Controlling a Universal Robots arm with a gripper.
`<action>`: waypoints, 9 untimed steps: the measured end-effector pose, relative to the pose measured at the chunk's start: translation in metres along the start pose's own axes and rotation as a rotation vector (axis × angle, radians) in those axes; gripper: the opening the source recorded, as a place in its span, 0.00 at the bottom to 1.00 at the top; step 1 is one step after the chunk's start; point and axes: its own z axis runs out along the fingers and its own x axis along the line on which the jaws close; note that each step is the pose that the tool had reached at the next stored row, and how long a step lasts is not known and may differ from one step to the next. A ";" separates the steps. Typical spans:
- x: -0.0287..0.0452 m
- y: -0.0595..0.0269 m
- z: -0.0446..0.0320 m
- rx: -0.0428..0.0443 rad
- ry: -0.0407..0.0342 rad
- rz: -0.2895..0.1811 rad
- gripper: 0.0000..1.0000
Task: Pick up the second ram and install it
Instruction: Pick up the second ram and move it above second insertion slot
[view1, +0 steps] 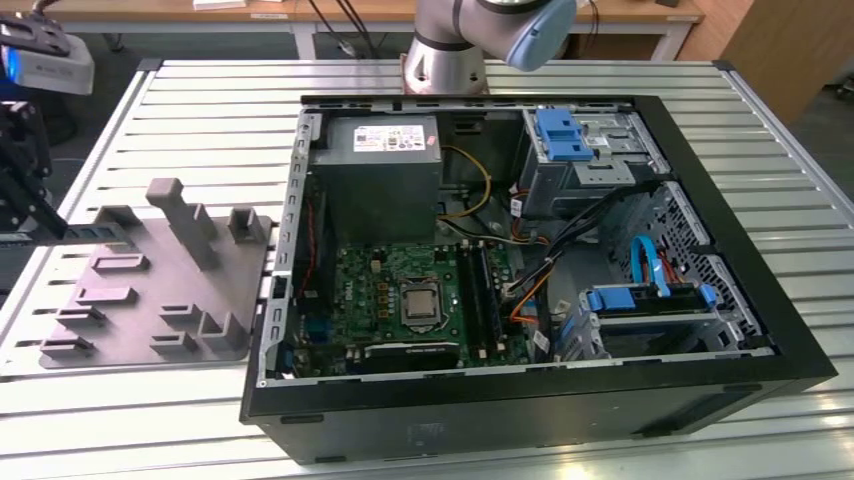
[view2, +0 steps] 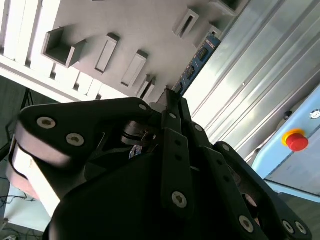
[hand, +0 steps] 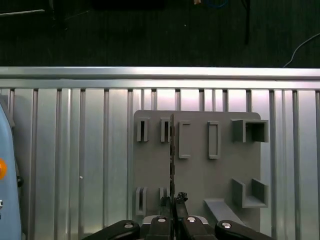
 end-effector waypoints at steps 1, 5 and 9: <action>0.0000 0.0001 -0.0034 0.0001 -0.0001 0.000 0.14; -0.0002 0.0005 -0.0161 0.0000 0.0000 0.000 0.14; -0.0003 0.0008 -0.0266 0.0001 -0.0001 0.000 0.14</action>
